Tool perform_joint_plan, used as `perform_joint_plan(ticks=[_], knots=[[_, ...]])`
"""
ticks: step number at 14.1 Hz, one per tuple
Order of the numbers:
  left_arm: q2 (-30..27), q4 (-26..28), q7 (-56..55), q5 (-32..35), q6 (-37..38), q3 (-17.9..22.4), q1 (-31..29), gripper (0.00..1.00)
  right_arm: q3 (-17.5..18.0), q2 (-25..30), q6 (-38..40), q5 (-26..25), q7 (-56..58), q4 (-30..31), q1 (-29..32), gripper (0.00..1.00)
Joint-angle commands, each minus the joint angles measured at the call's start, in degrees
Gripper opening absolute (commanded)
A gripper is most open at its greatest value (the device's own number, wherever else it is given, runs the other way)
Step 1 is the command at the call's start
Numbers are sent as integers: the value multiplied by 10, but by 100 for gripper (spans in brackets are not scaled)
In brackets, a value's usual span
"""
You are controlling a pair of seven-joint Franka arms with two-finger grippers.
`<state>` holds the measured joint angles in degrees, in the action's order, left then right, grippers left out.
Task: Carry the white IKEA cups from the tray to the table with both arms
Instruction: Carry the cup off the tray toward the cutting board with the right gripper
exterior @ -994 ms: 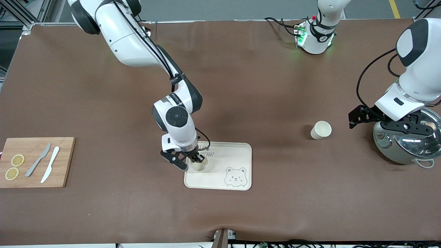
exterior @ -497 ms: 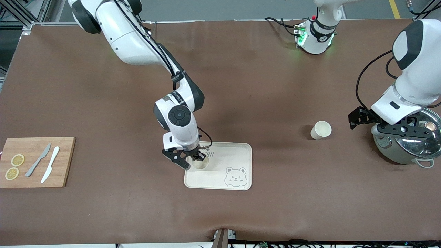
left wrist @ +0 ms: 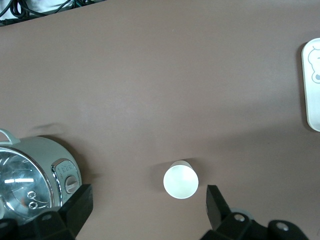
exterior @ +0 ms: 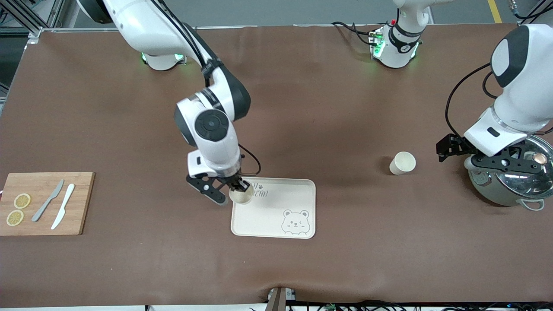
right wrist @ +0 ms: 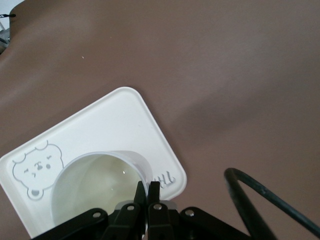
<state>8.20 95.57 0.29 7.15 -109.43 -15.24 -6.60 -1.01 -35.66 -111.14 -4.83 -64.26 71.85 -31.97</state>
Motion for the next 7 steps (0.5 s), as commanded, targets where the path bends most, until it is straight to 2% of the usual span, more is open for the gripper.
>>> perform_joint_plan(ticks=[1, 7], knots=[[-6, -8, 4, -13, 13, 25, 32, 100, 3, 63, 49, 18, 74, 36, 25, 0], [-26, -7, 14, -50, 22, 116, 101, 100, 3, 199, 34, 18, 188, 197, 77, 0]])
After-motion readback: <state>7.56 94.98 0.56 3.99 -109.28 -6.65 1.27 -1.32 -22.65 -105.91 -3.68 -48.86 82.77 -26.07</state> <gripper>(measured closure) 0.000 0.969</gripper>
